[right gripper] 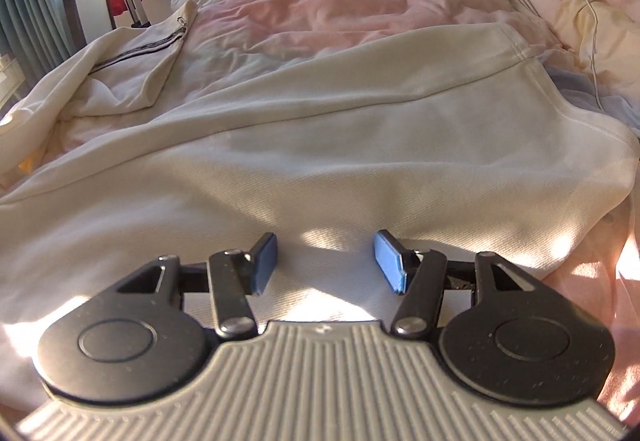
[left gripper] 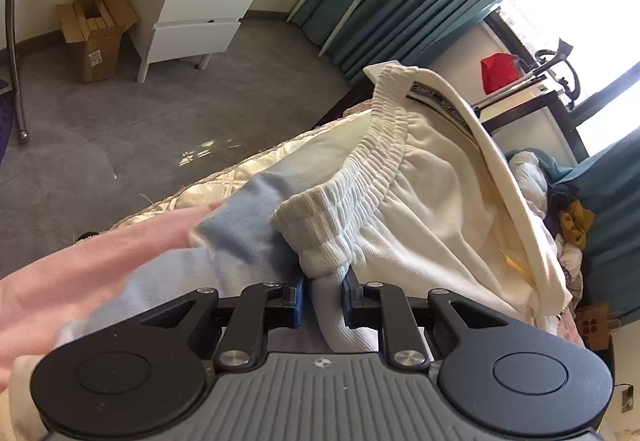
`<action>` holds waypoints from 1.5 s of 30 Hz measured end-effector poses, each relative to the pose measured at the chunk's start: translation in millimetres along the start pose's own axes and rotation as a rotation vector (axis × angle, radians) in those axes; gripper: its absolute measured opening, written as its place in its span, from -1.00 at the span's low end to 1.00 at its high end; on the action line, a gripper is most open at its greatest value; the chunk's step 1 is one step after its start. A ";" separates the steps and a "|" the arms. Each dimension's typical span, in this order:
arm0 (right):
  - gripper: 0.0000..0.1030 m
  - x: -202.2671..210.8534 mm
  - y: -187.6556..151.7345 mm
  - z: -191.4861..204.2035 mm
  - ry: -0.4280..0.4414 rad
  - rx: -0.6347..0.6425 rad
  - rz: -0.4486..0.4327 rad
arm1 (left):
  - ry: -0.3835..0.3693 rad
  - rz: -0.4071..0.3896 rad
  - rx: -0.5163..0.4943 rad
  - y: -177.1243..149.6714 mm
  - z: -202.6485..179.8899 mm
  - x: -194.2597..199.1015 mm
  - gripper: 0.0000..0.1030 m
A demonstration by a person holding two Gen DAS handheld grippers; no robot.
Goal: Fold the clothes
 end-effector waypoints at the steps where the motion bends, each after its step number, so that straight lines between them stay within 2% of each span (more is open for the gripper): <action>1: 0.12 0.5 -0.1 0.1 0.001 0.000 0.000 | -0.007 -0.010 -0.013 0.6 -2.5 3.5 -0.53; 3: 0.12 2.2 -0.2 1.0 0.004 -0.001 -0.002 | 0.017 -0.038 -0.073 1.2 -11.1 15.2 -0.42; 5: 0.11 5.3 -0.4 4.3 0.017 0.004 -0.008 | 0.065 -0.077 -0.136 0.5 -19.9 31.4 0.00; 11: 0.10 15.4 -2.8 18.0 0.059 0.058 -0.022 | 0.134 -0.153 -0.307 -12.0 -60.2 79.9 0.29; 14: 0.10 26.5 -3.9 24.6 0.103 0.065 -0.030 | 0.129 -0.182 -0.401 -20.7 -93.2 92.8 0.43; 17: 0.10 41.3 -5.8 29.1 0.163 0.052 -0.032 | 0.112 -0.162 -0.468 -31.7 -128.6 92.6 0.43; 22: 0.10 66.2 -8.6 31.7 0.261 0.026 -0.031 | 0.039 -0.165 -0.540 -53.7 -189.3 79.5 0.45; 25: 0.10 77.3 -7.7 32.8 0.292 0.031 -0.050 | 0.018 -0.171 -0.602 -71.9 -222.8 69.9 0.45; 31: 0.10 86.2 -2.8 38.1 0.326 0.051 -0.097 | -0.064 -0.146 -0.633 -103.0 -279.7 47.6 0.45; 33: 0.10 83.7 -2.7 39.1 0.331 0.051 -0.093 | -0.091 -0.153 -0.619 -106.0 -295.9 43.8 0.45; 39: 0.10 84.7 -3.5 42.8 0.383 0.035 -0.076 | -0.119 -0.171 -0.661 -110.1 -339.1 24.3 0.45; 45: 0.10 85.6 -5.0 46.9 0.417 0.032 -0.075 | -0.144 -0.170 -0.691 -119.7 -356.9 -19.2 0.45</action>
Point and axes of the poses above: each gripper's, at about its wrist camera, not at the fingertips, and x roughly against the way its jaws point, z to its left, y to its top, the point moved 7 cm from there along -x, roughly the way its jaws point, and after that the axes turned 11 degrees about -x, right-handed, at the moved point
